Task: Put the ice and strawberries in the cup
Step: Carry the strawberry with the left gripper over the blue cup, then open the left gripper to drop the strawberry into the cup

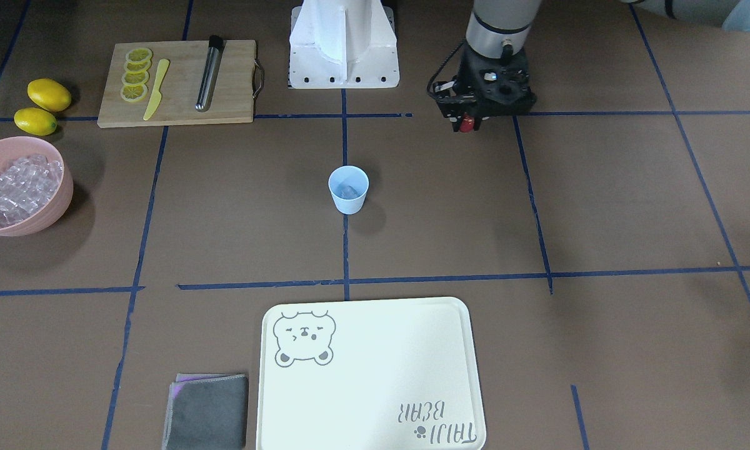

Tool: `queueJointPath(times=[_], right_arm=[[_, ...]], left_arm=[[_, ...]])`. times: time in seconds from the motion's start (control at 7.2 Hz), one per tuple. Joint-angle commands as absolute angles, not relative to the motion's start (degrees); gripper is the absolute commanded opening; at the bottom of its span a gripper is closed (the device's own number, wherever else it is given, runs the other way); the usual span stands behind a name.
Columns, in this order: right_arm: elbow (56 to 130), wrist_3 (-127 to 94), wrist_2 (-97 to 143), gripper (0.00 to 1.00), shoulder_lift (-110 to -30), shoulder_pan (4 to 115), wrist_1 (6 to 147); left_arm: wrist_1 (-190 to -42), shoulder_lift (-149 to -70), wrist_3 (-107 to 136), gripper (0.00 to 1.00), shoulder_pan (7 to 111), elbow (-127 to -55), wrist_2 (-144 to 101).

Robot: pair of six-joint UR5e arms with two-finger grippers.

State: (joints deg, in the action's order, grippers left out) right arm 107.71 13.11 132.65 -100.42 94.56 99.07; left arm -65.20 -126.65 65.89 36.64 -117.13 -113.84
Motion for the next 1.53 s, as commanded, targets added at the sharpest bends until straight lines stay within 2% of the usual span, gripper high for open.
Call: queueJointPath(times=[0.0,0.28,0.56,0.69,0.83,0.97,1.11,1.39], right_arm=[[107.7,12.5,132.7,1.00,-100.3,94.0,99.1],[107.7,12.5,132.7,1.00,-100.2,94.0,99.1],[107.7,12.5,132.8,1.00,-100.2,94.0,99.1],[107.7,12.5,132.8,1.00,-100.2,94.0,99.1],[107.7,12.5,132.8,1.00,-100.1,94.0,99.1],[107.7,12.5,132.8,1.00,-100.0,94.0,99.1],[107.7,12.5,132.7,1.00,-100.0,94.0,99.1],[107.7,12.5,132.8,1.00,-99.9,94.0,99.1]], left_arm=[[-70.0,-134.4,73.8,0.00,31.9,-108.6,-108.8],[-73.5,-141.9,77.8,0.00,30.2,-97.6,-107.2],[-77.2,-143.8,79.1,0.02,29.4,-92.7,-106.4],[-79.2,-143.8,79.4,0.08,29.4,-91.2,-106.3],[-79.5,-143.7,79.1,0.29,29.4,-91.0,-106.3],[-79.5,-143.7,79.0,0.58,29.5,-91.1,-106.3],[-79.5,-143.6,78.9,1.00,29.4,-91.4,-106.3],[-79.4,-143.4,78.6,1.00,29.5,-91.9,-106.5]])
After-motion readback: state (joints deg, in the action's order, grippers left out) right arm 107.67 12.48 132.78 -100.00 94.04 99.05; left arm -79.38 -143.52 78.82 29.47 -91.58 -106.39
